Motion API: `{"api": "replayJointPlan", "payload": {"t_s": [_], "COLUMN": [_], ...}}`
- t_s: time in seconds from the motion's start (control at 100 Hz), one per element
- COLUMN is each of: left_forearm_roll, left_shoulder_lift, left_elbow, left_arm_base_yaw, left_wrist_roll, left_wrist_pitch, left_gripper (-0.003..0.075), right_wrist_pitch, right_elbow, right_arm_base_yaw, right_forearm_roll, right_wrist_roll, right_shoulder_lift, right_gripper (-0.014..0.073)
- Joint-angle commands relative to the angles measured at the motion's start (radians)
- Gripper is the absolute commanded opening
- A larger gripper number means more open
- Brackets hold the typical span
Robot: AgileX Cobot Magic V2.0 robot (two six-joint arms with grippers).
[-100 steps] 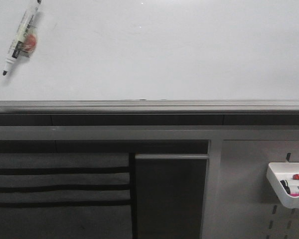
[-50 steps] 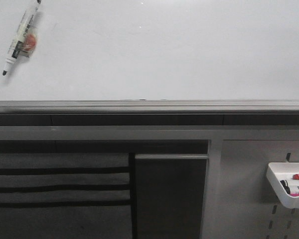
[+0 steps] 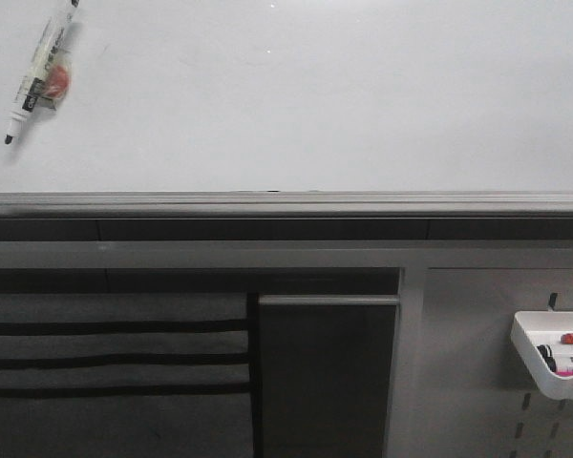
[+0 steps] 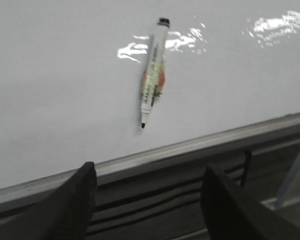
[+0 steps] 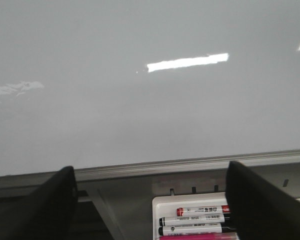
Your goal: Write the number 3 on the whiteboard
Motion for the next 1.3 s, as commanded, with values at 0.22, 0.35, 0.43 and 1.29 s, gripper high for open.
{"api": "replayJointPlan", "payload": {"t_s": [0.22, 0.35, 0.43, 1.29], "left_forearm_roll": [0.059, 0.061, 0.078, 0.126], "left_shoulder_lift": [0.363, 0.495, 0.565, 0.827], "left_elbow": [-0.166, -0.221, -0.255, -0.296], "left_arm_base_yaw": [-0.048, -0.048, -0.048, -0.048], "left_wrist_roll": [0.026, 0.026, 0.026, 0.026], "left_wrist_pitch": [-0.122, -0.175, -0.21, -0.488], "left_gripper": [0.0421, 0.0421, 0.0421, 0.0181], "right_wrist_pitch": [0.022, -0.014, -0.04, -0.055], "right_elbow": [-0.09, -0.109, -0.109, -0.109], "right_arm_base_yaw": [0.23, 0.281, 0.283, 0.283], "right_forearm_roll": [0.053, 0.046, 0.046, 0.046], "right_wrist_roll": [-0.121, -0.12, -0.12, -0.12], "right_shoulder_lift": [0.14, 0.198, 0.219, 0.231], "right_gripper": [0.0549, 0.0549, 0.0549, 0.0549]}}
